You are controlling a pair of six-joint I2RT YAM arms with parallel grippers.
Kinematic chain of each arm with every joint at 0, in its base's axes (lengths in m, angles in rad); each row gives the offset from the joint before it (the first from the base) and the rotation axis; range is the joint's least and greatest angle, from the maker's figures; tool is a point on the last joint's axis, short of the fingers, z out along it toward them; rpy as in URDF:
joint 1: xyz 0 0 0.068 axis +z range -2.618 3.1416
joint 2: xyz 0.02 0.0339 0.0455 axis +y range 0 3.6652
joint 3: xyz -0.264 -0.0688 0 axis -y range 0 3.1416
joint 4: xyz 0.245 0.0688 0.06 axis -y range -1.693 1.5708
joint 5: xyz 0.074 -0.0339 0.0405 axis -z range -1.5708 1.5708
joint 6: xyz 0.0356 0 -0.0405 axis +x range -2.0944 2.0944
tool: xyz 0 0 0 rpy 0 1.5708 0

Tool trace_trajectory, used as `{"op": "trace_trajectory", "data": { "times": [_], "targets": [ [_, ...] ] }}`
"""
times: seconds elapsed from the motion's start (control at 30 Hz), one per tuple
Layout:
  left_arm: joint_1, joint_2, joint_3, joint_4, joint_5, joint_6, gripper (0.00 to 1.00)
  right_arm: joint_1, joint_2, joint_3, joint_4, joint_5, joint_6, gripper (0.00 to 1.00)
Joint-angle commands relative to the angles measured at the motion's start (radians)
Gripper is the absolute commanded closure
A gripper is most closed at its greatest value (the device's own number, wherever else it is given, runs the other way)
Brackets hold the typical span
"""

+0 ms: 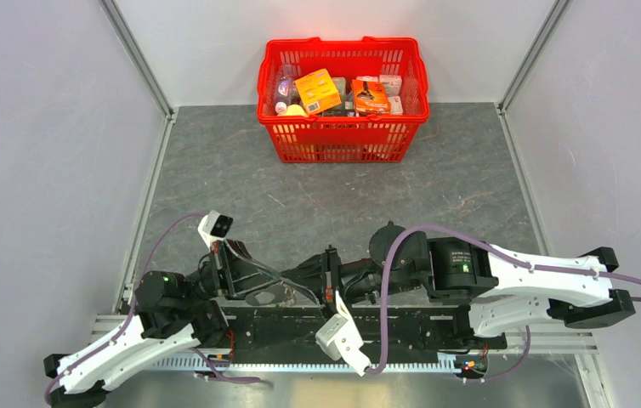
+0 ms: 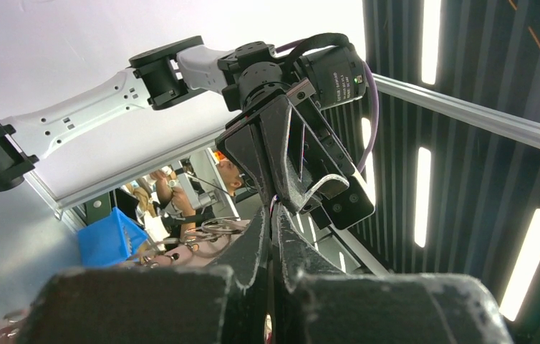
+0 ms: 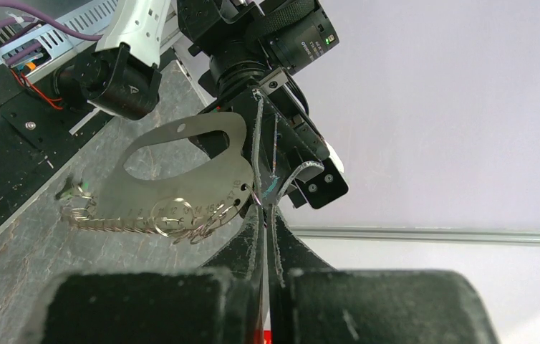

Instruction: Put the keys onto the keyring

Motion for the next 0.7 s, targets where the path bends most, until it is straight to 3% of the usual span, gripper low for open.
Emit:
{"op": "trace_trajectory", "data": {
  "times": [0.0,0.17,0.37,0.43,0.67],
  "targets": [
    [-0.002,-0.004,0.004,0.025,-0.006,-0.023,0.94,0.019,0.006,0.049,-0.048,0.0,-0.045,1.0],
    [-0.002,0.004,0.009,0.012,-0.003,-0.01,0.82,0.021,0.013,0.069,-0.095,-0.004,-0.016,1.0],
    [-0.002,-0.031,0.066,-0.154,-0.049,0.087,0.48,0.025,-0.009,0.064,-0.118,-0.012,0.044,1.0],
    [-0.003,-0.05,0.095,-0.231,-0.076,0.138,0.43,0.025,-0.019,0.065,-0.126,-0.008,0.077,1.0],
    [-0.002,-0.083,0.258,-0.551,-0.174,0.396,0.41,0.025,0.001,0.125,-0.213,0.065,0.253,1.0]
  ]
}}
